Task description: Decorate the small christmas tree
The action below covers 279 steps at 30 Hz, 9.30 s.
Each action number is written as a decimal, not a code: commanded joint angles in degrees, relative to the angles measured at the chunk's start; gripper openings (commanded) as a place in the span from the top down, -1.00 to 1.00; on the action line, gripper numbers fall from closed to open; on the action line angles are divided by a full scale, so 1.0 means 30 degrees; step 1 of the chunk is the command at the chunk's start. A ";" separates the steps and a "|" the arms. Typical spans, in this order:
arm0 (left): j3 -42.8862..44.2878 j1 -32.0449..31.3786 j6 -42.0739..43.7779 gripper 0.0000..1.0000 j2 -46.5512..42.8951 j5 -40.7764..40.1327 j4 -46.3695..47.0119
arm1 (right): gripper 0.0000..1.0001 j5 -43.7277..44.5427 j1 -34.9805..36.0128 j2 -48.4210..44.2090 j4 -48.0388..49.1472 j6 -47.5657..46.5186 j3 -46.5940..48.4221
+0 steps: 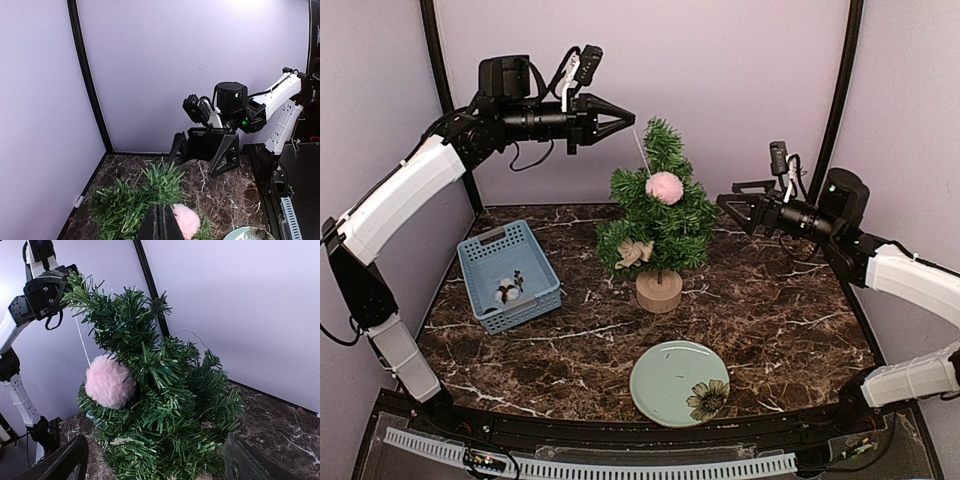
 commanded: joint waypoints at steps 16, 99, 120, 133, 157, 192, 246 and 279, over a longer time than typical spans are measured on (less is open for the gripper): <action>-0.0427 -0.0888 -0.0435 0.74 -0.1393 0.0048 0.1330 | -0.95 0.1543 0.1528 0.0667 0.1098 -0.1321 0.1460; -1.1252 -0.0404 0.1942 1.00 -0.4254 -0.0799 0.8551 | -0.93 0.1822 0.1530 0.1381 0.1471 -0.0916 0.1068; -1.3620 -0.1486 0.2935 1.00 -0.4952 -0.0475 0.8590 | -0.90 -0.3172 0.1238 0.3409 0.2877 0.0291 0.4130; -1.3352 -0.1720 0.3282 1.00 -0.4676 -0.0602 0.8588 | -0.78 -0.3383 0.3111 0.5357 0.3103 0.0006 0.6760; -1.3097 -0.1554 0.3982 1.00 -0.3868 -0.1905 0.9124 | 1.00 -0.0289 0.4840 0.6642 0.1732 -0.3203 0.8799; -1.4327 -0.1221 0.4490 0.86 -0.3326 -0.3333 1.0796 | 1.00 0.1168 0.4840 0.6767 0.2151 -0.4736 0.9170; -1.5567 -0.1224 0.3367 1.00 -0.5945 -0.3426 1.0033 | 0.96 0.1015 0.5163 0.6929 0.3070 -0.4557 0.8888; -1.3897 -0.1224 0.2675 1.00 -0.4236 -0.2737 0.9392 | 0.67 0.1216 0.5163 0.6841 0.3408 -0.4417 0.8599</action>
